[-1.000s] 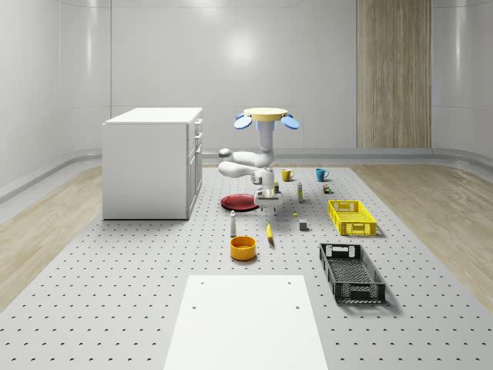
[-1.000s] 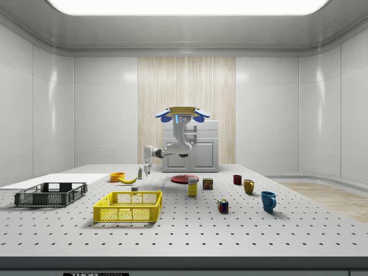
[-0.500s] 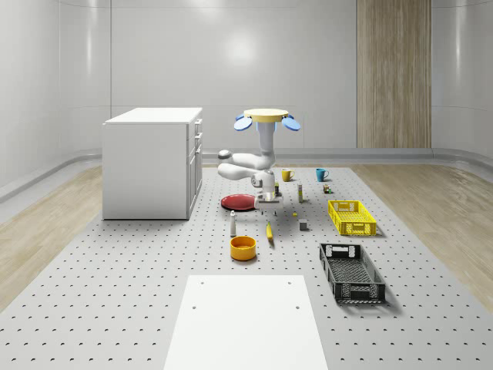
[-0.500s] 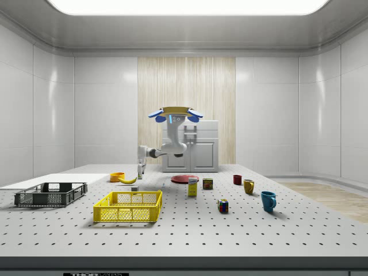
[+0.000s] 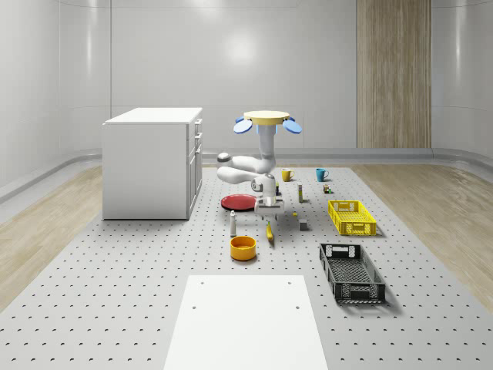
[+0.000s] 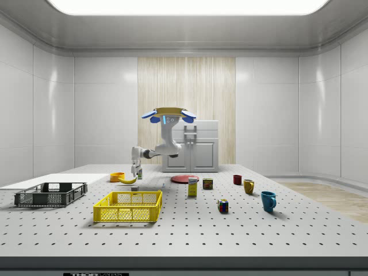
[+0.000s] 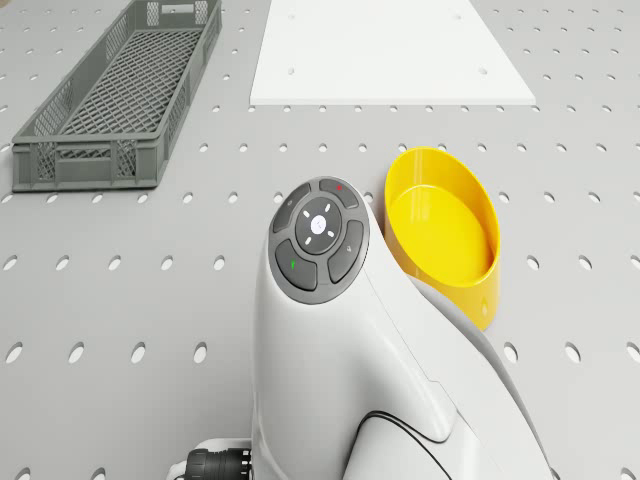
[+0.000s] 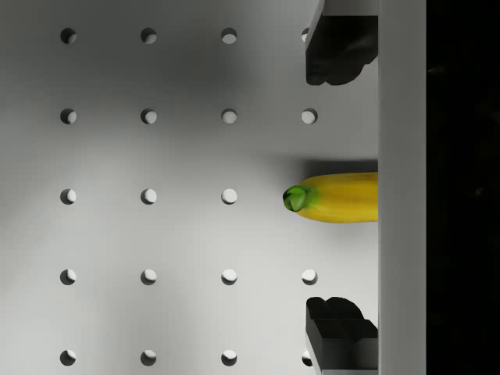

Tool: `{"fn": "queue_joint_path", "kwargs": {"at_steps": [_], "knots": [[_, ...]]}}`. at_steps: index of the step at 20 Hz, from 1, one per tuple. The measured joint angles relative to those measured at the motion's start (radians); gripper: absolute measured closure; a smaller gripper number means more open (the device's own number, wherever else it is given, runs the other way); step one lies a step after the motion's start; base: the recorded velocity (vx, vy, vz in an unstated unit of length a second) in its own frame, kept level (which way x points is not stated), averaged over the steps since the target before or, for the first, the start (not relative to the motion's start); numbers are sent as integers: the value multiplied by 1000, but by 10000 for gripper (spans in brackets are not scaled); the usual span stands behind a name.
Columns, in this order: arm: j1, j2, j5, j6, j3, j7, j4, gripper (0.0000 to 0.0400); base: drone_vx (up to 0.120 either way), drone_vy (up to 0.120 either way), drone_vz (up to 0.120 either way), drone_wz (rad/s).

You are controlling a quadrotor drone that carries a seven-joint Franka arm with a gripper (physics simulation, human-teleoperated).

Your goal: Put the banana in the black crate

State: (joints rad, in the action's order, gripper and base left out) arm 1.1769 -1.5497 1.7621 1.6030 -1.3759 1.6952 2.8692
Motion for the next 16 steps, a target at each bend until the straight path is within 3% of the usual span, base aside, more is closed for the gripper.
{"fn": "queue_joint_path", "kwargs": {"at_steps": [2,8,10,16], "knots": [[0,-1,0,1,0,0,0,0,120,0,-100,0],[1,-5,-2,4,-1,1,0,0,120,0,0,0],[1,-6,-2,5,-1,1,0,0,120,-80,0,0],[2,-8,-3,8,-1,1,0,0,113,27,0,0]]}}
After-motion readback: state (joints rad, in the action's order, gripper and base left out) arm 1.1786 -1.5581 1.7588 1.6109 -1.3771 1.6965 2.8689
